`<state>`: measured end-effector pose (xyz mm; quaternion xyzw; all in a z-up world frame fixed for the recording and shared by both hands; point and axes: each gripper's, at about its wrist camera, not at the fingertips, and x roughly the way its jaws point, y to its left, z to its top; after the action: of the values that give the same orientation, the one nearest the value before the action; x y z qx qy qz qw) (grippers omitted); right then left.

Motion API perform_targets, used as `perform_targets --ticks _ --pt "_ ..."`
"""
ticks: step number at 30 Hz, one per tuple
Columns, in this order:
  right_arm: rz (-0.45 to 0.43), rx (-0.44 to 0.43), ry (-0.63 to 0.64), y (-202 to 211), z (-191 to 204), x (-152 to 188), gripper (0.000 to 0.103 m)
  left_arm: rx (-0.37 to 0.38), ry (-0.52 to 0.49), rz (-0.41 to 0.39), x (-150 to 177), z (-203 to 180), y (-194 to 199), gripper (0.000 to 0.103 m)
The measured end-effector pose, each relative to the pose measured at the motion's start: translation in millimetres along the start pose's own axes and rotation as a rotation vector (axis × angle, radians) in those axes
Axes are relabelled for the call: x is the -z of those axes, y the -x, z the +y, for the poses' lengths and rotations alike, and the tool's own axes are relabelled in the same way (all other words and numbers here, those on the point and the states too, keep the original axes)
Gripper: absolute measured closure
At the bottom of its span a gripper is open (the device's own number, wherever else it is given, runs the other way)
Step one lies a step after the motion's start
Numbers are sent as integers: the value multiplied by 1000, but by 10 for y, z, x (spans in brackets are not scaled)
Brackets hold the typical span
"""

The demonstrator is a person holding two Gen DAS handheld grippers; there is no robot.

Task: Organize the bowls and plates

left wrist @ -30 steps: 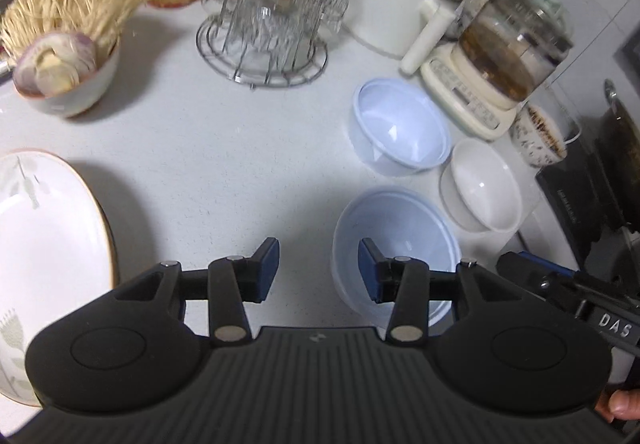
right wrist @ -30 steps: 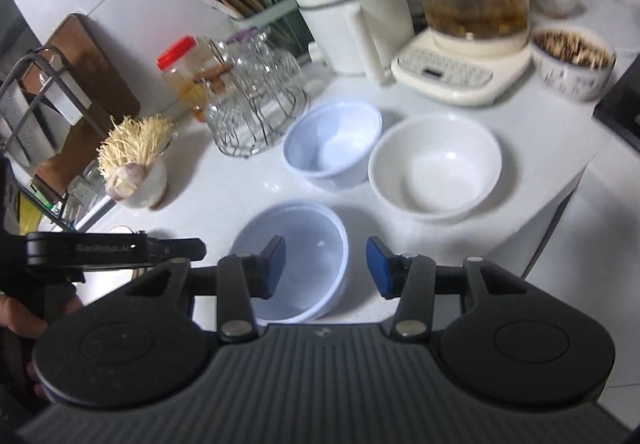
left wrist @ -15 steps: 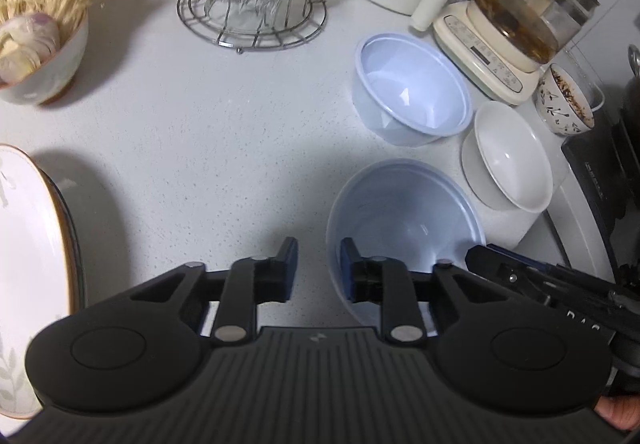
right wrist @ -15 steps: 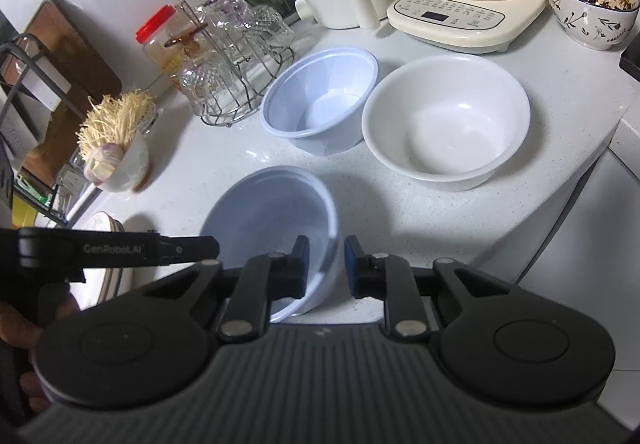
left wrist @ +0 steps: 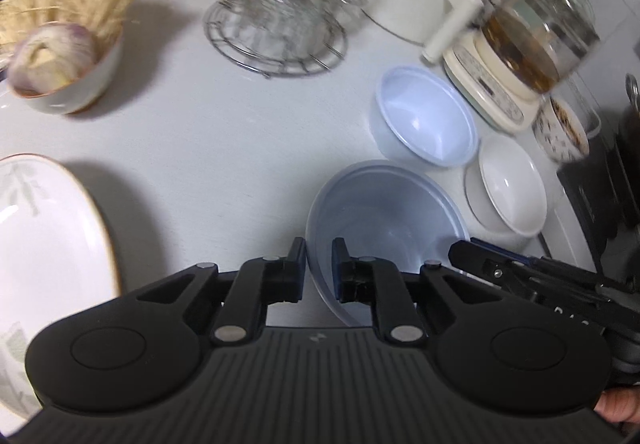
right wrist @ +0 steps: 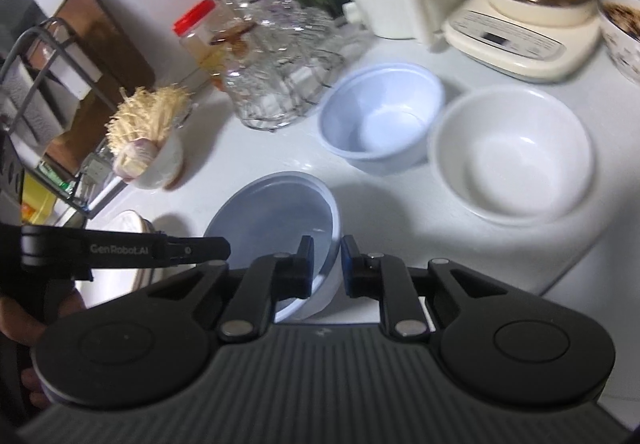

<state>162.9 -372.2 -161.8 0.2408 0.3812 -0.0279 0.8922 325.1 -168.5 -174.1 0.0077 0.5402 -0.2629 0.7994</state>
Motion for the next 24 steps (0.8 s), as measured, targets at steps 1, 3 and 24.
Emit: perform_targets --ticks 1,3,24 --pt "2 -10 9 -31 36 -18 86 -4 14 -8 -3 46 23 87" --pt "11 -29 24 -102 110 -49 86 -19 43 -18 -17 152 52 87" --pt "94 -19 92 -535 402 -48 86 -78 101 18 -51 481 -64 87"
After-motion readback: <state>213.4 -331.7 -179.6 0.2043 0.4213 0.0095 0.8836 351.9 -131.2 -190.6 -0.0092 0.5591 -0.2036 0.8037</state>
